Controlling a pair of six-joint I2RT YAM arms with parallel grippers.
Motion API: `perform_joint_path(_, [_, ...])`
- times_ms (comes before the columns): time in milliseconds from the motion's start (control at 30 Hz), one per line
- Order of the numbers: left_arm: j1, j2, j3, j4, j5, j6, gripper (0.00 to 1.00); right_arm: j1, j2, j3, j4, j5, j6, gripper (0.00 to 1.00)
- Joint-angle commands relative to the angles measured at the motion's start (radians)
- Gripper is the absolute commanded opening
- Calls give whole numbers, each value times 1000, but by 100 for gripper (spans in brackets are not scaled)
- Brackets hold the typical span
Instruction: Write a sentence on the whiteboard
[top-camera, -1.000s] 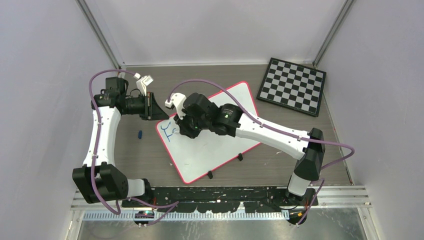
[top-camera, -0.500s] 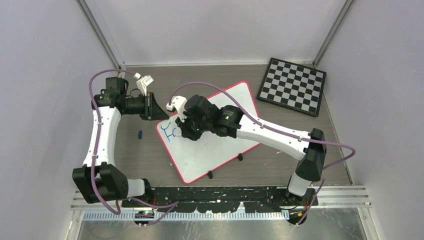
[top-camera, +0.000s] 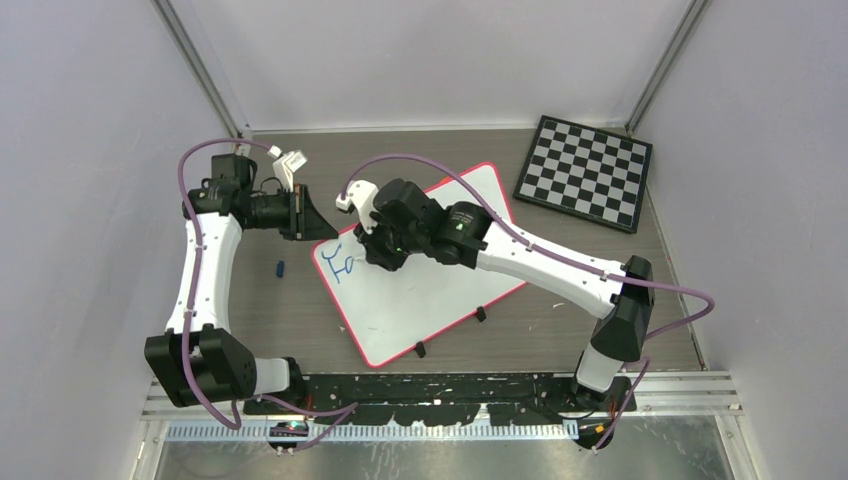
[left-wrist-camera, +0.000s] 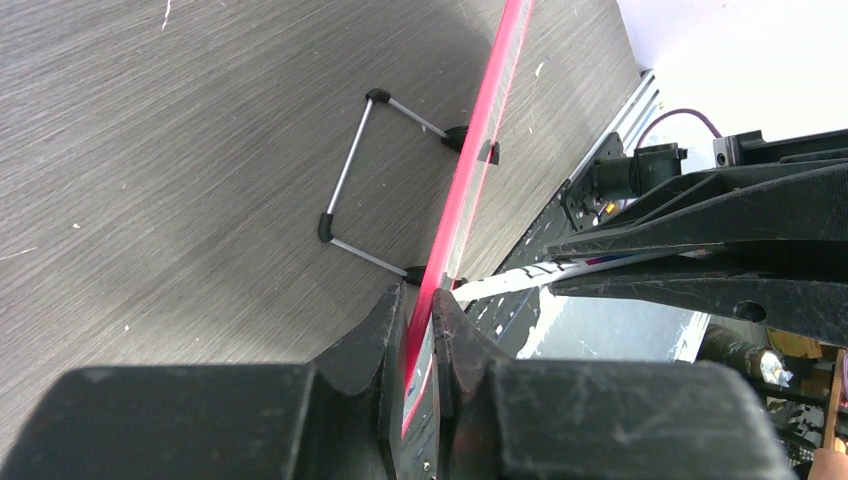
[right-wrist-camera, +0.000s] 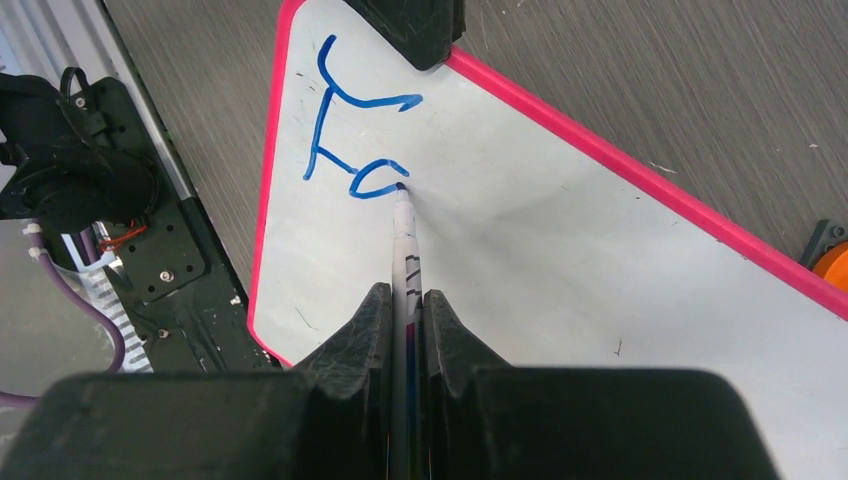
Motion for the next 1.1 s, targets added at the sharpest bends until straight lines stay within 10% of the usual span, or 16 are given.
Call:
perform_joint_path(0, [-12,-15,-5,-25,11,-12,0,-21,-15,41,29,72,-19,0])
perform_joint_path(1067, [-11,-19,-12,-21,4,-18,0,-11,-54,-74,37,41,-8,0])
